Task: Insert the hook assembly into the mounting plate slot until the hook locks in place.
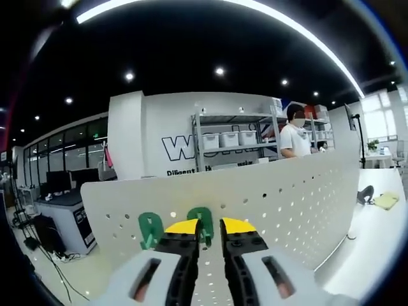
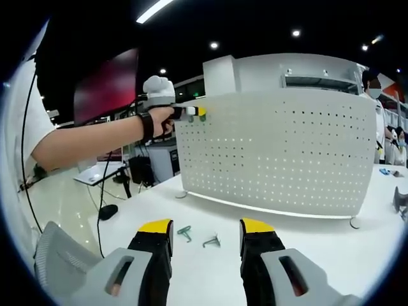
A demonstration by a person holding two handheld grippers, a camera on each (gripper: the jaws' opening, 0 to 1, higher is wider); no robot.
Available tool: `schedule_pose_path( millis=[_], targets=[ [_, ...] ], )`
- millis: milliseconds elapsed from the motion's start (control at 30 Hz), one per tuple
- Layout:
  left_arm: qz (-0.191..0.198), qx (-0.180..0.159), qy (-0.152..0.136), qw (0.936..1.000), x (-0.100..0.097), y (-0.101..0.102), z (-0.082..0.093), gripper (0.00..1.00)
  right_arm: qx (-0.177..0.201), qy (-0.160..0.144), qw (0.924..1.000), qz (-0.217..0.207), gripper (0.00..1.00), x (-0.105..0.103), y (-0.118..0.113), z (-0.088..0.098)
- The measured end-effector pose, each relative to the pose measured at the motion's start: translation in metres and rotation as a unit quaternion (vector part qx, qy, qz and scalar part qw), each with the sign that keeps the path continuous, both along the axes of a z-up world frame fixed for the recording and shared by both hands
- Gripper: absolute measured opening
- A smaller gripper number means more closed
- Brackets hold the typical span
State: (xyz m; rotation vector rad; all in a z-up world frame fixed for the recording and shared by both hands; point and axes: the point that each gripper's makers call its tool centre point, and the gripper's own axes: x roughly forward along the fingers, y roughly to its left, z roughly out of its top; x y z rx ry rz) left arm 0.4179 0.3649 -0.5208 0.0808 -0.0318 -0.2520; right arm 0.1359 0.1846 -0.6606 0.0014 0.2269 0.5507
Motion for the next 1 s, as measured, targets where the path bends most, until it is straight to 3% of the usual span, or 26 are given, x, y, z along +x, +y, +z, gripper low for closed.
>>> schedule_pose_path(
  millis=[333, 667, 1000],
  targets=[
    [-0.006, 0.006, -0.006, 0.9999, -0.018, -0.003, 0.007, 0.19, 0.0, -0.001, 0.9999, 0.014, 0.42, -0.001, 0.003, 0.002],
    [-0.016, 0.02, 0.002, 0.9997, -0.038, -0.005, 0.002, 0.2, 0.005, -0.001, 0.9998, 0.02, 0.42, 0.0, 0.009, 0.002],
    [-0.033, 0.004, 0.008, 0.9994, -0.059, -0.011, -0.01, 0.27, 0.002, 0.004, 0.9996, 0.03, 0.41, 0.001, 0.01, -0.002]
  ],
)
